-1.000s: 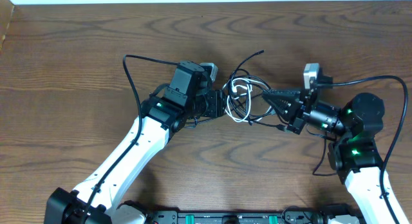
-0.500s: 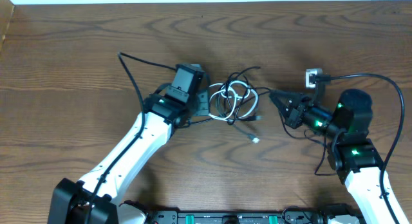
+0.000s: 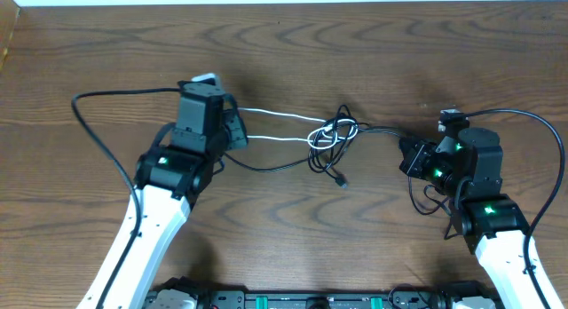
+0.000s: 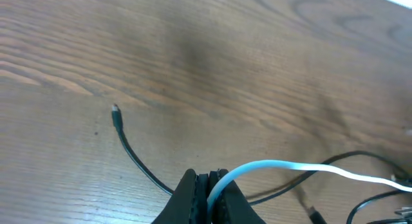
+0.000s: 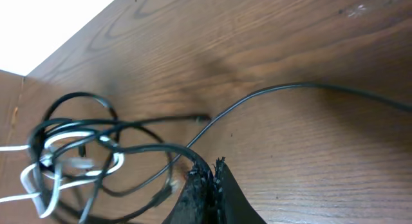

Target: Untangle cables

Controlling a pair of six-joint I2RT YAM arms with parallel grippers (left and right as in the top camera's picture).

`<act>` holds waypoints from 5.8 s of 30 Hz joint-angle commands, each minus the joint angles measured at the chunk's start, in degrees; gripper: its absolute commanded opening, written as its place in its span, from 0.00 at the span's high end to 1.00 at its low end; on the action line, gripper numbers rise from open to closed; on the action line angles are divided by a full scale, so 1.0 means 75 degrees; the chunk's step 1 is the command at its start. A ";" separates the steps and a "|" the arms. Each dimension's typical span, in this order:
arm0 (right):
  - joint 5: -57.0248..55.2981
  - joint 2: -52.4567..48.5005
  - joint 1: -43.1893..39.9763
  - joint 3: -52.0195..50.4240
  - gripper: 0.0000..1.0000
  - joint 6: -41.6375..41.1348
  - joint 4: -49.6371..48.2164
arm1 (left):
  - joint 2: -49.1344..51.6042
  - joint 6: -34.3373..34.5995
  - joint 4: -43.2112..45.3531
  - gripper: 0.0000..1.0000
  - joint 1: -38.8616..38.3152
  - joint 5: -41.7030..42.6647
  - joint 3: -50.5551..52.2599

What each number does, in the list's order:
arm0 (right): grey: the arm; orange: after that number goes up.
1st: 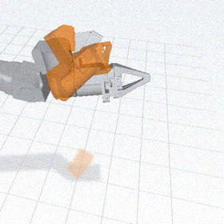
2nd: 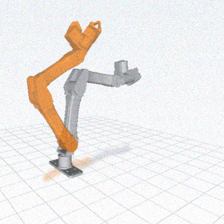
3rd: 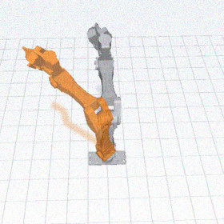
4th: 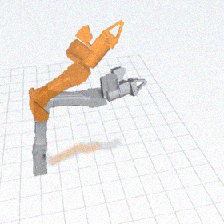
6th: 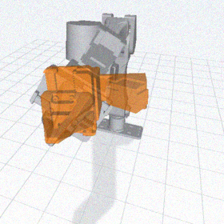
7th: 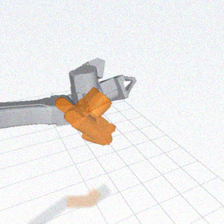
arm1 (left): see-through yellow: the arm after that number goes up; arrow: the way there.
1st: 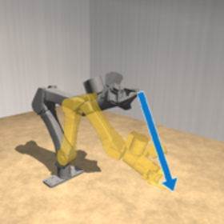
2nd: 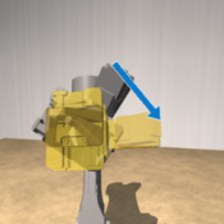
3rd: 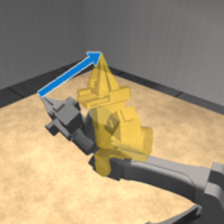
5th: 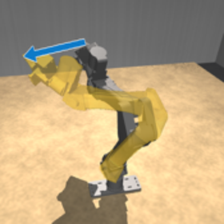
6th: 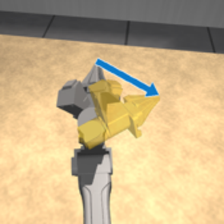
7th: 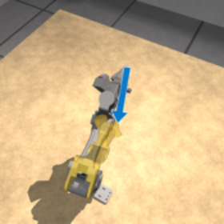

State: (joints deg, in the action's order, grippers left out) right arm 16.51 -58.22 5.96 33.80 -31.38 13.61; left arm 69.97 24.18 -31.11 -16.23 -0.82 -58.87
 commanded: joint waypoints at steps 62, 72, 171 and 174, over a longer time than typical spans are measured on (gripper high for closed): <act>0.2422 -0.1186 0.1664 0.0032 0.59 0.0009 -0.0548 | -0.0195 -0.0152 0.2681 0.92 0.0425 0.6394 -0.0082; 0.2480 -0.1341 0.1719 0.0032 0.58 -0.1014 -0.1052 | -0.0216 -0.0152 0.3194 0.92 0.0425 0.8262 -0.0082; 0.4284 -0.2410 0.0673 0.0032 0.99 -0.6347 -0.3552 | -0.0181 -0.1711 0.0009 0.39 -0.2311 0.3538 -0.0076; 0.4301 -0.2410 0.0565 0.0032 0.99 -0.6475 -0.3558 | -0.0032 -0.1708 0.0006 0.42 -0.2888 0.2748 -0.0076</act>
State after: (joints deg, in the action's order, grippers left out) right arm 46.87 -77.17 11.22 34.06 -77.80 -12.88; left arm 69.32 12.51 -31.05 -34.81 27.44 -58.85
